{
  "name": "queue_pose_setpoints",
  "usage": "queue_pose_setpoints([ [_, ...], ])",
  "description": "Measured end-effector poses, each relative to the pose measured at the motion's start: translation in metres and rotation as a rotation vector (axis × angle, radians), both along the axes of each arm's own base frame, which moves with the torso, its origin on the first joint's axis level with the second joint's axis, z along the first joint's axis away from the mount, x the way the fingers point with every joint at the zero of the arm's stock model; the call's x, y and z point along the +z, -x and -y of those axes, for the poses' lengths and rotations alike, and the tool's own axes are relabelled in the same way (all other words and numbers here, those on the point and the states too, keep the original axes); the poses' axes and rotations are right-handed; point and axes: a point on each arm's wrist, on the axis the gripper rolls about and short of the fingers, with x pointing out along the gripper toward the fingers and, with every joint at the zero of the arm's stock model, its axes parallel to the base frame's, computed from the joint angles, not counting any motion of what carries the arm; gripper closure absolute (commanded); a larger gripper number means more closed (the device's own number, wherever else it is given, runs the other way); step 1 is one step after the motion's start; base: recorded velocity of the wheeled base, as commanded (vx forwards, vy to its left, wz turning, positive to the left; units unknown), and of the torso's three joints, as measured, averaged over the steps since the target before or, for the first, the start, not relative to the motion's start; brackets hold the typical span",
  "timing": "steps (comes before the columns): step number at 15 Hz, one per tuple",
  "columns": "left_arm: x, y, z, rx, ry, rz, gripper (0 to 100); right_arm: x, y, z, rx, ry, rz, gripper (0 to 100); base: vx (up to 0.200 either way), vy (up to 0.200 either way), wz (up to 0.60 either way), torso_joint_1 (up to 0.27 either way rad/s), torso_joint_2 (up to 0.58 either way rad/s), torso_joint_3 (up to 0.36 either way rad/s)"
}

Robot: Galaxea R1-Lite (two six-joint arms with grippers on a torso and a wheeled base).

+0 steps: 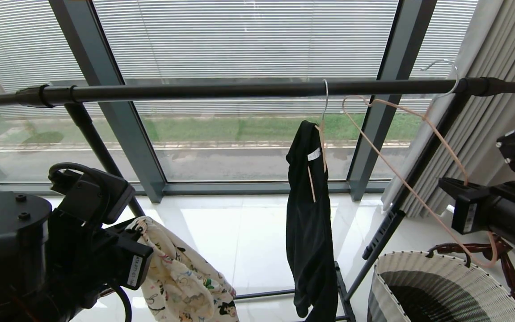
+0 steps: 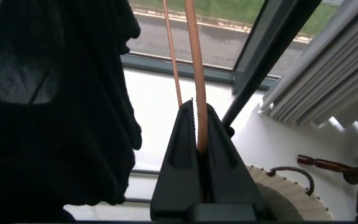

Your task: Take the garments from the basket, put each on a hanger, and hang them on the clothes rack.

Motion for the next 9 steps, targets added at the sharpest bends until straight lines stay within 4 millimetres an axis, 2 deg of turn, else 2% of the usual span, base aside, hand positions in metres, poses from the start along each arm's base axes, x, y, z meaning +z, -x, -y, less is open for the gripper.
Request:
queue_pose_setpoints([
  [4,0.000,0.001,0.000,-0.001,0.001,0.002,100,-0.011,0.032,0.012,0.060,0.055,0.023,100,-0.200,0.000,0.00,-0.005,0.00,0.005],
  [9,0.003,0.000,0.001,-0.003,0.019,0.024,100,-0.009,0.050,0.009,0.158,0.060,0.061,100,-0.200,0.000,0.00,-0.002,0.00,0.000],
])
